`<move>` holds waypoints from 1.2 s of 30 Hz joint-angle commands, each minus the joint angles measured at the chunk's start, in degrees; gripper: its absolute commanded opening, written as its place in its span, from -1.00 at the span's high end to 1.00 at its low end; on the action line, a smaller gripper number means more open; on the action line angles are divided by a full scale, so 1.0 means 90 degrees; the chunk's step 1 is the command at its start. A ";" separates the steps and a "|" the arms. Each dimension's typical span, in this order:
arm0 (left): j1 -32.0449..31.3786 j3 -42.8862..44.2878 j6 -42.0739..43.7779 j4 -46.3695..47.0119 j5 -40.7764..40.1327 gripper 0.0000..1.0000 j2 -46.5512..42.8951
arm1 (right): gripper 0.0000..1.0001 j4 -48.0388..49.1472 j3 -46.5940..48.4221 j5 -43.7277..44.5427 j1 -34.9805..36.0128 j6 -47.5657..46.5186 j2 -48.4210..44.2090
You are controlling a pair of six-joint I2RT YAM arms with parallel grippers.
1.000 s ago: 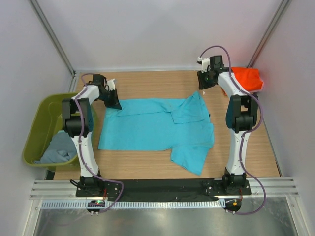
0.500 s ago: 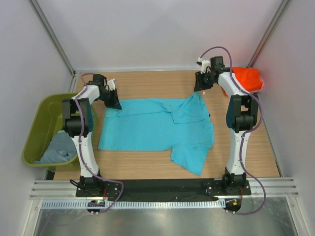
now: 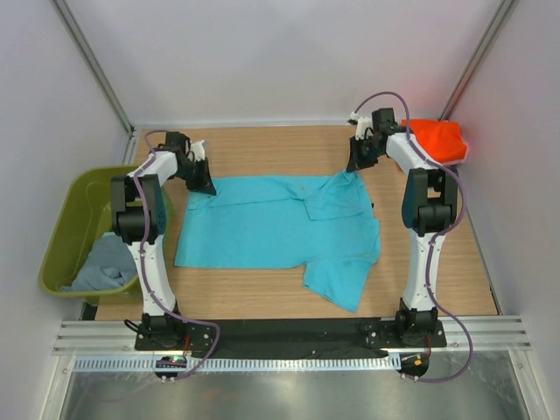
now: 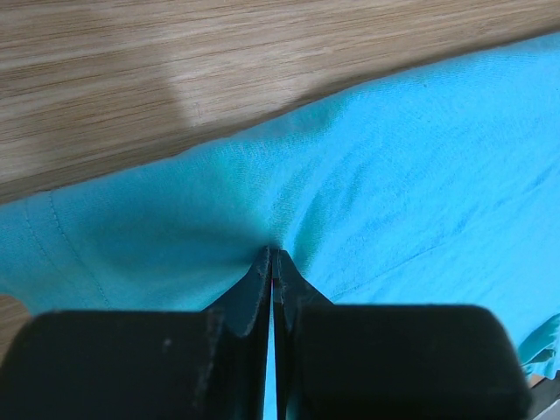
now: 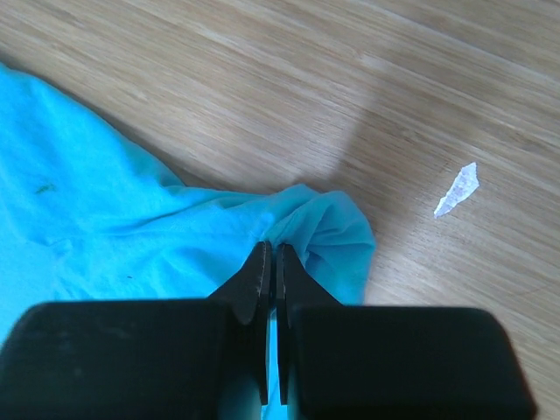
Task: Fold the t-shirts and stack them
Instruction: Fold the tshirt
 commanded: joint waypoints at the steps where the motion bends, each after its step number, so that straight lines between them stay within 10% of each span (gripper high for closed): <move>1: -0.0044 0.0034 0.0145 -0.0181 -0.0326 0.97 -0.0013 | 0.98 0.0123 0.0000 0.0106 -0.0026 -0.0008 -0.0204; 26: -0.0044 0.0805 0.0399 -0.0328 -0.1040 1.00 0.0338 | 0.98 0.0406 0.0323 0.1142 -0.0495 -0.0349 0.0099; 36: -0.0083 0.0990 0.0331 -0.0347 -0.0533 0.99 0.0075 | 0.50 0.0582 0.0401 0.1563 -0.0495 -0.0281 -0.0340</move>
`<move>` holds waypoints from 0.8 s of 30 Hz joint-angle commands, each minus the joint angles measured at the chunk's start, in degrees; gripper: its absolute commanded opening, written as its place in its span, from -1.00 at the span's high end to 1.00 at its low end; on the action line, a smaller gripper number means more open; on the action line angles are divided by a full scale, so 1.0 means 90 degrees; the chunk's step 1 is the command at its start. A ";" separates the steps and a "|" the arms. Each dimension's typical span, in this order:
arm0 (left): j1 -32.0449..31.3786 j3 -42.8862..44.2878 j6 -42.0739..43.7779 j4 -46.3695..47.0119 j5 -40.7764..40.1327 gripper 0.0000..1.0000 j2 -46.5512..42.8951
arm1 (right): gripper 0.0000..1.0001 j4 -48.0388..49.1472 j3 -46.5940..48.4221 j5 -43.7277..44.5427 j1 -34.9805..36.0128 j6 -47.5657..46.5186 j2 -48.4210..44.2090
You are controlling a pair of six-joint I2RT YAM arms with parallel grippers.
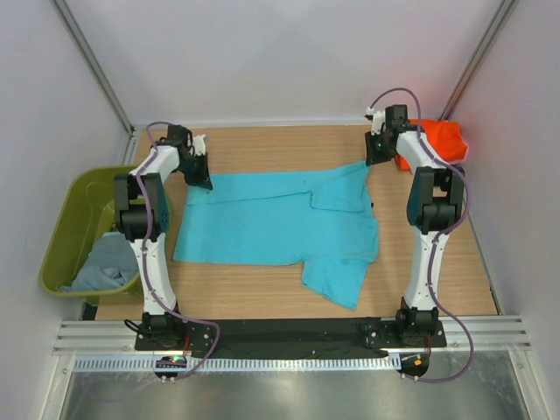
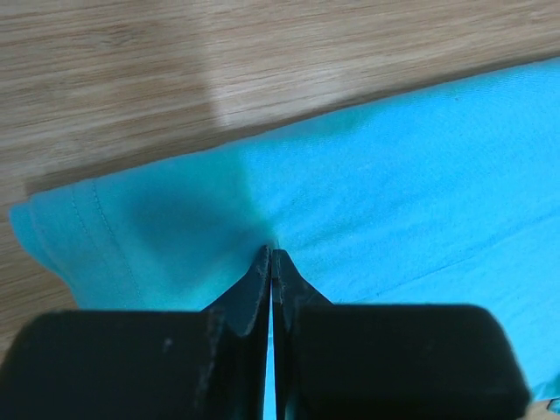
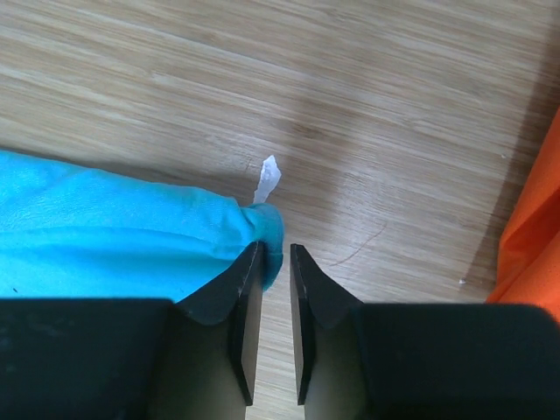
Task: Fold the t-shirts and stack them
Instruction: Fold the tshirt
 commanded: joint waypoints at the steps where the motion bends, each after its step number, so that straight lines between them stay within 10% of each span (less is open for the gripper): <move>1: -0.0025 0.0315 0.0088 -0.0056 0.0284 0.97 -0.0289 | 0.31 0.0276 0.0245 0.0137 -0.0026 0.0013 -0.0673; 24: -0.0748 -0.1822 0.0166 -0.0232 0.0373 0.67 -0.1833 | 0.06 0.0403 -0.2888 -0.0636 0.0951 0.0824 -0.2793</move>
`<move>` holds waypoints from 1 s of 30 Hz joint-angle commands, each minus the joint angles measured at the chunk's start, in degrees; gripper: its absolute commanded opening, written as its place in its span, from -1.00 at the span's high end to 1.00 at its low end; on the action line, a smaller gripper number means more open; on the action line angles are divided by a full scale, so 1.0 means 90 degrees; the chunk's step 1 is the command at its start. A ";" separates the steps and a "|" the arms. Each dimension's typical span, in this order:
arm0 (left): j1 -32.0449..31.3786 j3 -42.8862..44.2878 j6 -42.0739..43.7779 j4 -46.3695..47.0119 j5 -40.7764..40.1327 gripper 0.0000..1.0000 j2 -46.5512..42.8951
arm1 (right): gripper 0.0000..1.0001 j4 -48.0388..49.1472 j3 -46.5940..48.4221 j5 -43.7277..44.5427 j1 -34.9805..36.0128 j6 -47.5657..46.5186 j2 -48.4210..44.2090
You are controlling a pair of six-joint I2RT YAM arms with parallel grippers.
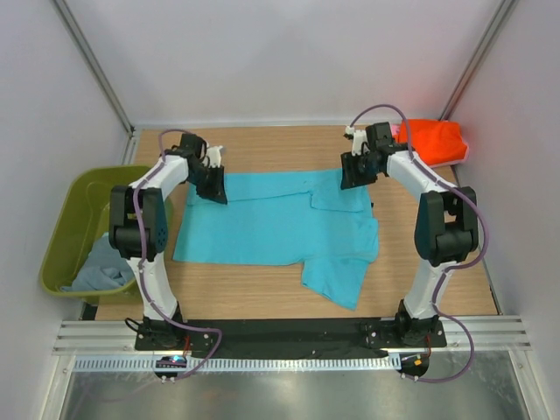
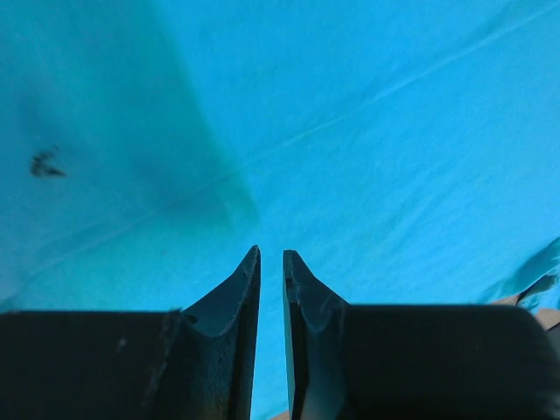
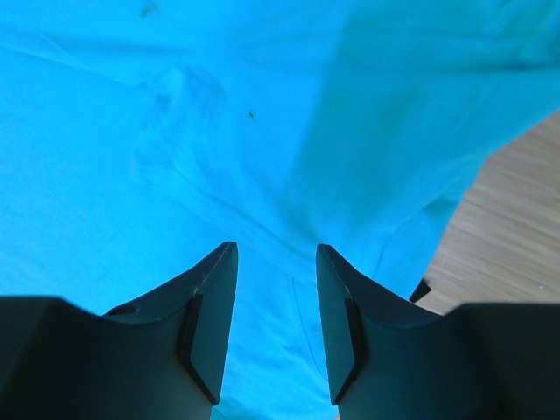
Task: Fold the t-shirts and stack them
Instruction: Fold the tshirt
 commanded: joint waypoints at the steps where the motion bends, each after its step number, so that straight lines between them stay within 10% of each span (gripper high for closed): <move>1: 0.0017 -0.0395 0.0069 0.0006 0.0028 0.67 -0.0209 | 0.06 0.0187 -0.0144 0.0042 -0.0101 0.0013 -0.0253; 30: -0.0100 0.0884 -0.0077 -0.0296 -0.0041 0.67 0.1442 | 0.05 0.0118 0.1845 0.0901 -0.0726 -0.0525 0.2246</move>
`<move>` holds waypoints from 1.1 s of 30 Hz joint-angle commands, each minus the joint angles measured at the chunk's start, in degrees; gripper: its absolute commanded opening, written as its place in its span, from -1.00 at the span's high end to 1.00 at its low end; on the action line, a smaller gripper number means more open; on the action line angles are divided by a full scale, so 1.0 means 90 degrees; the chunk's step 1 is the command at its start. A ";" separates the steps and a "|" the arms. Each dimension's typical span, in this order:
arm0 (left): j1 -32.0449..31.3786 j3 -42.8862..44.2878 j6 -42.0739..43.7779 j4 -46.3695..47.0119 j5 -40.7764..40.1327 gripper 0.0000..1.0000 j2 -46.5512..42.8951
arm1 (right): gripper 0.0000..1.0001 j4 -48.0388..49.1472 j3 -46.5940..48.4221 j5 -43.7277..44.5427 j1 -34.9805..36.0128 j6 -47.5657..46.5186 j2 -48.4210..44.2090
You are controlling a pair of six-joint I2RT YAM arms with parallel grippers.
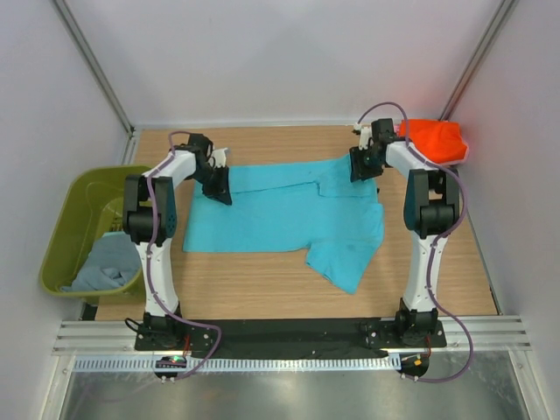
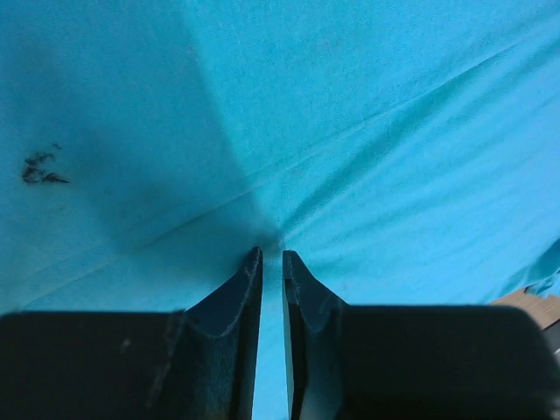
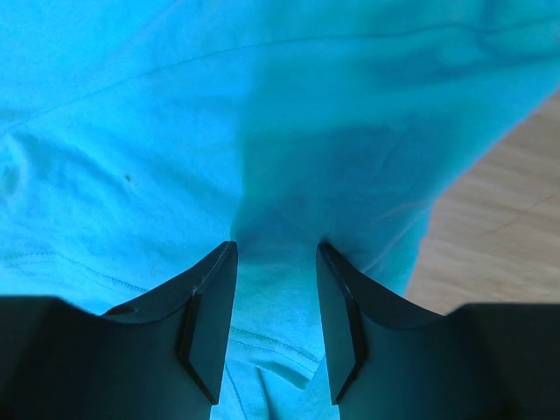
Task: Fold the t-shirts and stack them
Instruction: Fold the tshirt
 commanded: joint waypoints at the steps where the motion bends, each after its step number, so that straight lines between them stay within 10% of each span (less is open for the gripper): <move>1: -0.0098 -0.0010 0.0051 0.0093 -0.0179 0.68 0.0170 | 0.04 -0.0001 0.0611 0.0472 -0.0201 -0.0255 0.0427; 19: -0.0419 0.0879 0.0188 -0.0278 -0.0043 0.69 -0.0570 | 0.04 -0.0245 0.0651 0.0345 -0.0221 -0.0597 -0.0633; 24: -0.0508 0.0879 0.0227 -0.0522 0.0611 0.09 -0.2248 | -0.08 -0.0410 -0.0041 -0.0230 -0.0192 -0.1279 -0.2235; 25: -0.0508 0.0811 0.0227 -0.0600 0.0747 -0.49 -0.2407 | -0.11 -0.0682 -0.0323 -0.0512 -0.0163 -0.1571 -0.2653; 26: -0.0508 0.0781 0.0217 -0.0707 0.0768 -0.63 -0.2505 | -0.11 -0.0849 -0.0480 -0.0650 -0.0134 -0.1748 -0.2822; 33: -0.0420 -0.0378 0.0783 -0.1168 0.0654 -0.88 -0.3160 | -0.11 -0.1057 -0.3183 -0.0623 0.0578 -0.4013 -0.4764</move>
